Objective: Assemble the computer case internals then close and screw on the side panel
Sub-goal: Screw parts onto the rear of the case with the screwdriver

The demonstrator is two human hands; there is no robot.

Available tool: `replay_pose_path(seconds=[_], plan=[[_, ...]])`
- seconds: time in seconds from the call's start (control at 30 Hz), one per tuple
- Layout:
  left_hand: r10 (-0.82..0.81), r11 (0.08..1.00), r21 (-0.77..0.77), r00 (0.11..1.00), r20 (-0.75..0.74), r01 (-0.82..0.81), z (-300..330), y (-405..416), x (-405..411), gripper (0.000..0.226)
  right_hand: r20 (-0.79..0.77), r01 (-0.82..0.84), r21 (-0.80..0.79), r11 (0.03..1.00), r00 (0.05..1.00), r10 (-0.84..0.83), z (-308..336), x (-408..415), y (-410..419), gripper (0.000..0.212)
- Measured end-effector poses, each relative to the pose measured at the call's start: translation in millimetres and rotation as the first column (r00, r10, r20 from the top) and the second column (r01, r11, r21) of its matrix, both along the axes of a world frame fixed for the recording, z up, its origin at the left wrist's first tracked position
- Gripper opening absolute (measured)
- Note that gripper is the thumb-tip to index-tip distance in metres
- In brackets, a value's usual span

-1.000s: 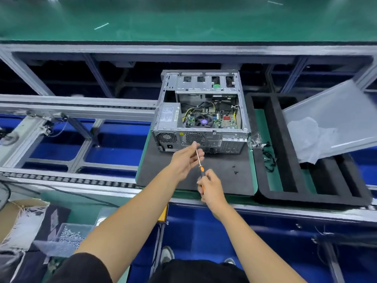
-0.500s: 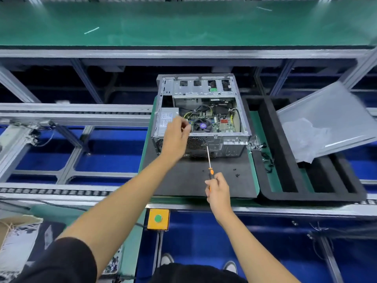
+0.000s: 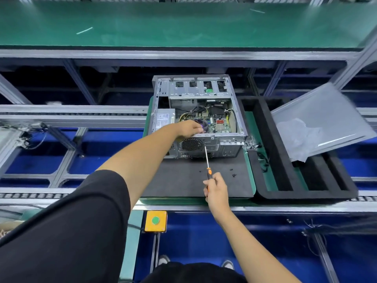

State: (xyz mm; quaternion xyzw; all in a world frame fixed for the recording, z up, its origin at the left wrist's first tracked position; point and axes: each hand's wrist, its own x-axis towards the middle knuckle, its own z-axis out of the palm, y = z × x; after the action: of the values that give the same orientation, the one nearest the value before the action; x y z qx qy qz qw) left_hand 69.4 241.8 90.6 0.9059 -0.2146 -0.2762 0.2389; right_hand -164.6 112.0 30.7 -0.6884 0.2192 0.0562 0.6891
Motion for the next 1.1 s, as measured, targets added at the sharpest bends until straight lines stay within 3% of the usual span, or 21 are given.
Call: replay_pose_path(seconds=[0.53, 0.83, 1.1], plan=[[0.084, 0.987, -0.136, 0.996, 0.010, -0.082, -7.2, 7.0, -4.1, 0.041, -0.004, 0.017, -0.010, 1.000, 1.000, -0.017, -8.0, 11.7, -2.2, 0.028], [0.018, 0.992, -0.124, 1.000, -0.010, -0.019, -3.0, 8.5, -2.2, 0.024, -0.006, 0.002, -0.016, 1.000, 1.000, -0.002, -6.6, 14.9, -1.6, 0.030], [0.011, 0.987, -0.158, 1.000, -0.004, -0.012, -2.0, 11.4, -3.5, 0.025, -0.002, -0.009, -0.020, 1.000, 1.000, 0.009, -8.2, 16.8, -3.7, 0.030]])
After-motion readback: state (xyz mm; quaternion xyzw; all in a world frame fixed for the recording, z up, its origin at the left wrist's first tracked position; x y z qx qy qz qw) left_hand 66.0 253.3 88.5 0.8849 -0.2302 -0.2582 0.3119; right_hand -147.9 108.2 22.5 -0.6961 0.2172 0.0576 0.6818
